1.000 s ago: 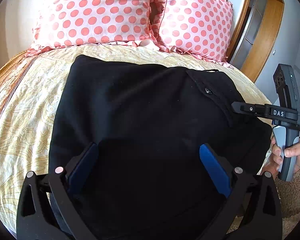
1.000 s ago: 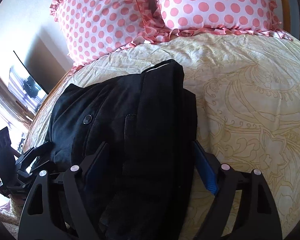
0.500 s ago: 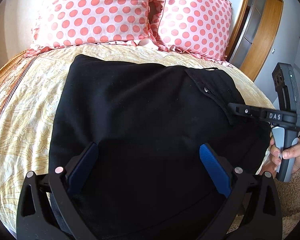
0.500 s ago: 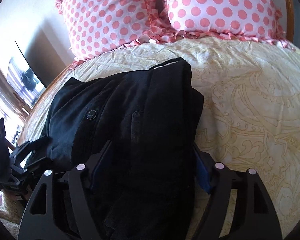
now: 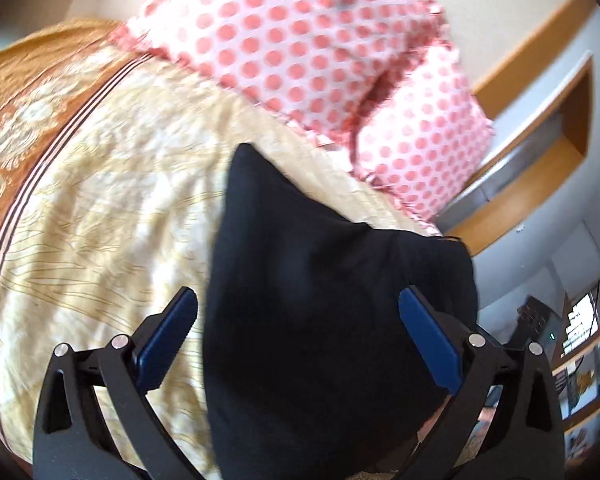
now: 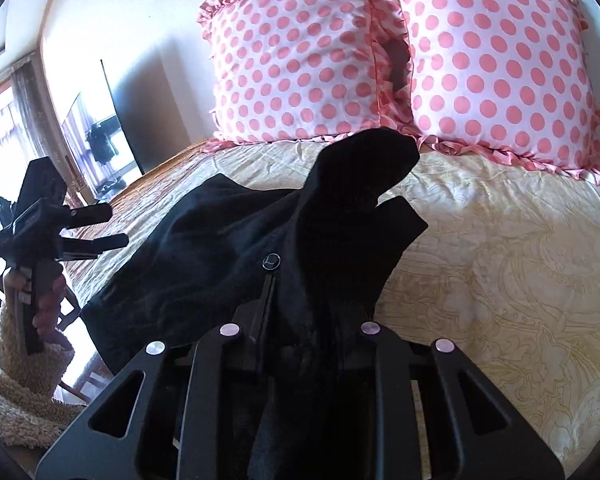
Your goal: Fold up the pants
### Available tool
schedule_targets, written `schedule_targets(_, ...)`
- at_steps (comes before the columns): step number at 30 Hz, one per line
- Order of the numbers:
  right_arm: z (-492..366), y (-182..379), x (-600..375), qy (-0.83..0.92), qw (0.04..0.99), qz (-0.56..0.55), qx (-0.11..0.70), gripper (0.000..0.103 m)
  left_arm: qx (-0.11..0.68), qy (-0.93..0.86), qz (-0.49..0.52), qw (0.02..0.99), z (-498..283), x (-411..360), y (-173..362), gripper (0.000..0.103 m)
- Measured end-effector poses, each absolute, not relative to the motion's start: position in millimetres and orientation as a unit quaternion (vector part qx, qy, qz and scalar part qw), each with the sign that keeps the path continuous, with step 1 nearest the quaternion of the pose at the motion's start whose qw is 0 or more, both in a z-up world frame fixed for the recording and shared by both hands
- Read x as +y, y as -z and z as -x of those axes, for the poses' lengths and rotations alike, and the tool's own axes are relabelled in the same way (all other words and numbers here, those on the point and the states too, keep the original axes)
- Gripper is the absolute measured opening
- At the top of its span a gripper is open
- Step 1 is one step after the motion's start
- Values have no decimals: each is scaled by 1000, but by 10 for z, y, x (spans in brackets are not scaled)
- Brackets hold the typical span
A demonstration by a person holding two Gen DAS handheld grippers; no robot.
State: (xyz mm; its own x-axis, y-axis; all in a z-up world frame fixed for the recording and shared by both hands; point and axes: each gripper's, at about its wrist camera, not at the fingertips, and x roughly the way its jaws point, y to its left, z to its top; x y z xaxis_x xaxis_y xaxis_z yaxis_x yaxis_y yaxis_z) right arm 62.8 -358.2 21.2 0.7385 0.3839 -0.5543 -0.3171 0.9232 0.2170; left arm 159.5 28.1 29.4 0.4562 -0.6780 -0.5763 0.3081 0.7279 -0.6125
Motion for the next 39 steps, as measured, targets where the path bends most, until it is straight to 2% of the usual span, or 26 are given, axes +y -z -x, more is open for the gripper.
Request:
schedule_targets(5,-668,-122,-3746,-179,925,-94,321,24,487,316,247,776,-1871,200,-77,87)
schedule_targets(13,-782,27,-3913,-157,912,-131,356,25,510,322,221,767,-1959,23,-56,87)
schedule_targets(15,-820,75,-3950,-155,906,-144,367,30,512,318,220,767,-1997,30,-52,81)
schedule_targets(17,-872,130,-3958,-152,900,-150,380,44,515,310,215,769,-2019,28,-46,71)
schedule_targets(18,-882,153,-3960,-153,898,-153,382,46,516,306,211,772,-2020,21,-44,67)
schedule_targets(19,-897,168,-3967,-156,896,-159,383,48,517,301,206,774,-2013,32,-36,58)
schedule_targets(20,-900,172,-3972,-159,896,-162,382,48,516,294,198,780,-2006,32,-32,44)
schedule_targets(21,-897,165,-3972,-161,896,-162,380,46,515,286,187,786,-1994,29,-30,35)
schedule_targets(22,-887,149,-3977,-167,896,-167,375,35,512,288,184,788,-1984,37,-33,23)
schedule_targets(23,-875,122,-3989,-177,894,-178,370,27,508,293,183,789,-1966,40,-46,15)
schedule_targets(24,-872,88,-4003,-185,892,-189,365,25,502,296,176,793,-1942,29,-75,11)
schedule_targets(29,-978,-150,-4095,-224,882,-237,341,21,473,317,157,807,-1891,-33,-325,10)
schedule_targets(39,-1719,-739,-4158,-219,908,-206,291,18,375,332,102,859,-2346,-469,-1134,10)
